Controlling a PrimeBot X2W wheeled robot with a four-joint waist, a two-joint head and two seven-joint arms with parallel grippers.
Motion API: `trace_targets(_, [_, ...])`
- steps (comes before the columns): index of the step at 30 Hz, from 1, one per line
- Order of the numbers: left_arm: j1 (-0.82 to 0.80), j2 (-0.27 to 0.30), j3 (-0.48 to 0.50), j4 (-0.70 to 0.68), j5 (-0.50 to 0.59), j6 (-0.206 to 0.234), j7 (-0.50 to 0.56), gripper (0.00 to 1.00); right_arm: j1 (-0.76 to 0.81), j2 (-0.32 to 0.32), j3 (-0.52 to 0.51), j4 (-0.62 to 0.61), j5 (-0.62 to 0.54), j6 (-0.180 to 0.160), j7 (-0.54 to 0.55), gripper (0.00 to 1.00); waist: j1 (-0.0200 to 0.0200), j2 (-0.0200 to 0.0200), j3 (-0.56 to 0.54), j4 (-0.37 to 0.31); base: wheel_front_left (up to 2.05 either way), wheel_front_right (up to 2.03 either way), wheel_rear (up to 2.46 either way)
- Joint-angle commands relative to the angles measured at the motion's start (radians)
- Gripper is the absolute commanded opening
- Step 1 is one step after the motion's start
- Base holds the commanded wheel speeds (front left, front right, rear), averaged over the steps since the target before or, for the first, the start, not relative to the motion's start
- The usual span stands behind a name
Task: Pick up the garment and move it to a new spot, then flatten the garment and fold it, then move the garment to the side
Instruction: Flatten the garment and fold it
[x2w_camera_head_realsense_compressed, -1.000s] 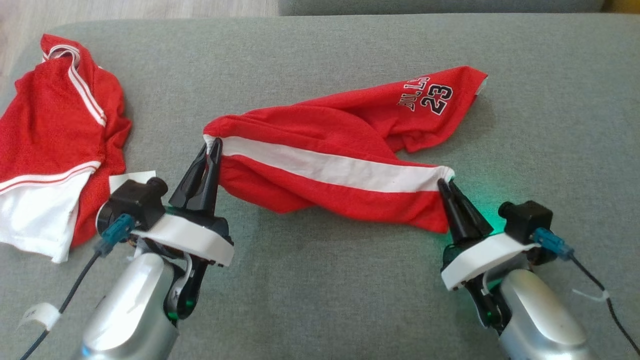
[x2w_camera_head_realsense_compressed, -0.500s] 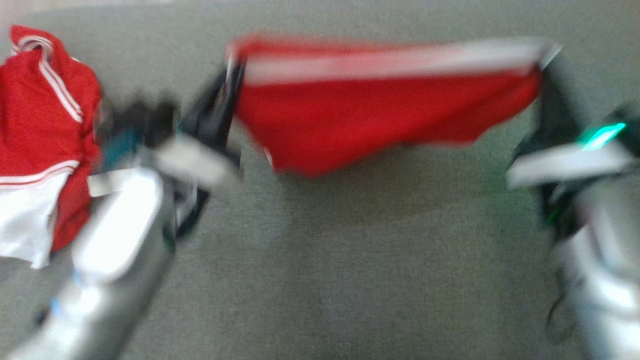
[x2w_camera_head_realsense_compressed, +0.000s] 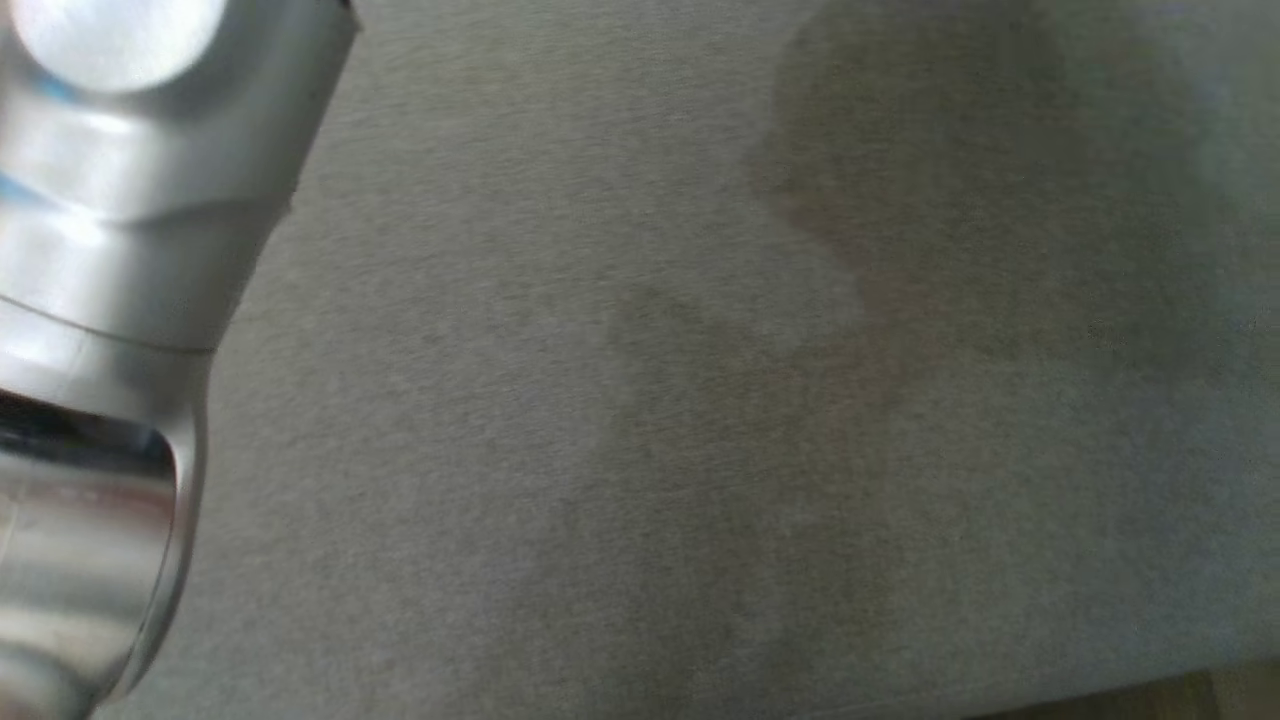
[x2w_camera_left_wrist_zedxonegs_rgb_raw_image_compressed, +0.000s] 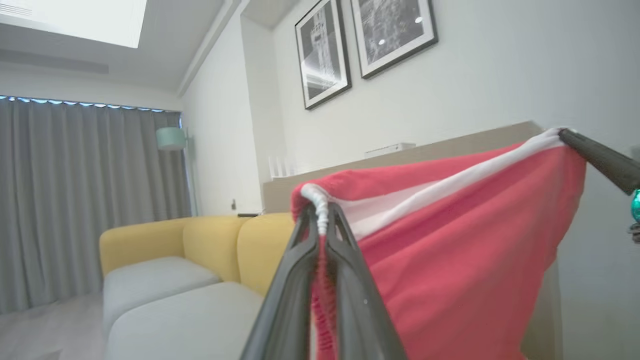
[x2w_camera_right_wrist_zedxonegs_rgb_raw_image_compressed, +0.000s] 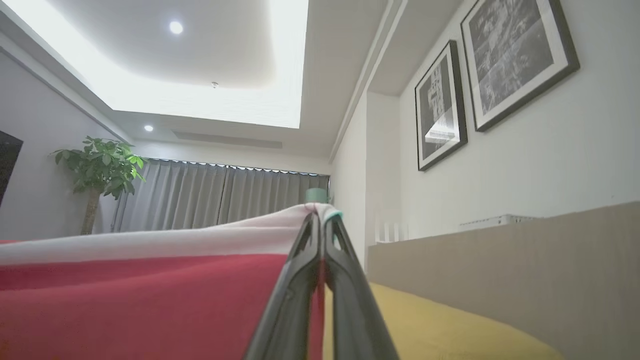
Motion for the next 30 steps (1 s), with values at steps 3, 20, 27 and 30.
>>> trace_targets(3, [0.022, 0.072, -0.038, -0.014, -0.047, 0.002, -0.038, 0.0, 0.041, -0.01, 0.038, -0.071, 0.016, -0.001, -0.002, 0.0, -0.0001, 0.0, -0.014, -0.022, 0.0, 0.0, 0.0])
trace_targets(20, [0.896, 0.176, -0.089, -0.274, 0.053, 0.123, -0.084, 0.0, 0.846, 0.072, 0.012, -0.294, 0.023, -0.001, -0.002, 0.0, -0.0001, 0.0, -0.083, 0.023, 0.0, 0.0, 0.0])
trace_targets(27, [1.106, 0.174, -0.038, -0.373, 0.105, 0.163, -0.084, 0.0, 1.004, 0.16, -0.061, -0.378, 0.038, -0.001, -0.002, 0.0, -0.0001, 0.0, -0.143, -0.002, 0.0, 0.0, 0.0])
trace_targets(30, [1.182, 0.173, -0.022, -0.407, 0.123, 0.178, -0.084, 0.0, 1.069, 0.174, -0.057, -0.409, 0.037, -0.001, -0.002, 0.0, -0.0001, 0.0, -0.177, -0.013, 0.0, 0.0, 0.0])
